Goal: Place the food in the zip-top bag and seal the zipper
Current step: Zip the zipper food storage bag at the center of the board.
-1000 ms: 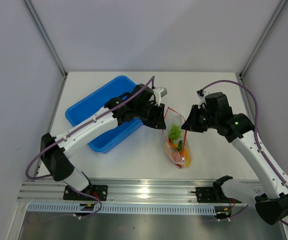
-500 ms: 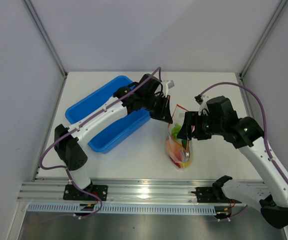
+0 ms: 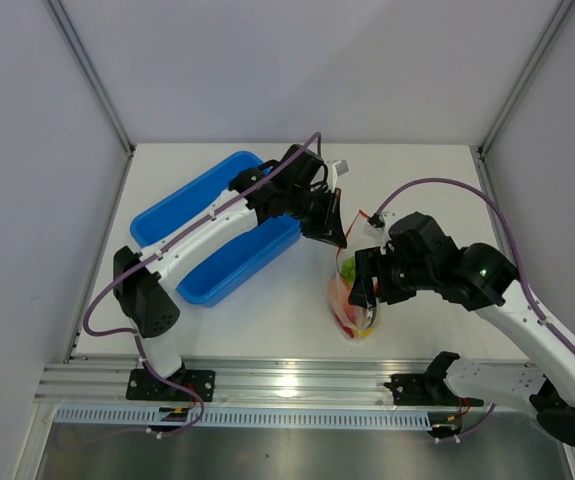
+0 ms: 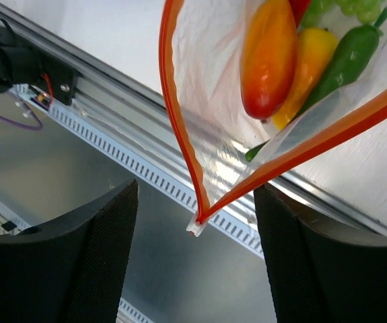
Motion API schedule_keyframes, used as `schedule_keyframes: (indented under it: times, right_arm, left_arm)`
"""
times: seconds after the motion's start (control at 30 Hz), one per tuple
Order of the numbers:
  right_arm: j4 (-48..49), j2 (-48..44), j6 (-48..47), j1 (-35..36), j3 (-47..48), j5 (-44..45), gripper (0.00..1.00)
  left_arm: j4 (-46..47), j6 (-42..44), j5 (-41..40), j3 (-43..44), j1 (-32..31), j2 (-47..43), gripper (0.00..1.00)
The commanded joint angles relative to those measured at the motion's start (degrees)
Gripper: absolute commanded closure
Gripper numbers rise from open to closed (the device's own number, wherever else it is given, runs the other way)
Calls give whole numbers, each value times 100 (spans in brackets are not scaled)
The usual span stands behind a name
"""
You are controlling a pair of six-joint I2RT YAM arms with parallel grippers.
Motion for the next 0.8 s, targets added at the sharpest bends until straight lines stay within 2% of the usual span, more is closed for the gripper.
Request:
schedule_keyframes:
  times: [0.0,0.17,0.27,0.37,0.47,0.53,0.63,0.67,0.73,0.77]
  right_arm:
    - [-171,32,333,236,-75,548,31]
    - [-276,111,562,525,-172,1110,36]
    - [-390,120,825,736,-181,1436,46]
    - [-399,32,1010,781,-146,1796,64]
    - [-425,14,1002,781,-23,2034,77]
    - [-452,14,889,781,91,2200,98]
    - [-522,14,739,781,355,2307,100]
    - [-531,6,608,781,408,2281,100]
    - [-496,-99,475,781,452,2062,100]
    - [-409,-152,335,781,443,1956,100]
  left_arm:
    - [-25,-163,176,219,30,-33,99]
    - [-16,-234,202,201,29,-42,99]
    - [28,-260,246,219,21,-41,100]
    - [19,-243,220,157,21,-59,99]
    - [133,-216,228,17,21,-120,99]
    - [195,-207,255,-106,21,-182,99]
    - [186,-85,168,-133,30,-270,97]
    - [169,-41,115,-124,30,-296,94]
    - [168,143,-17,-176,38,-427,68]
    - [203,249,-44,-194,47,-489,45]
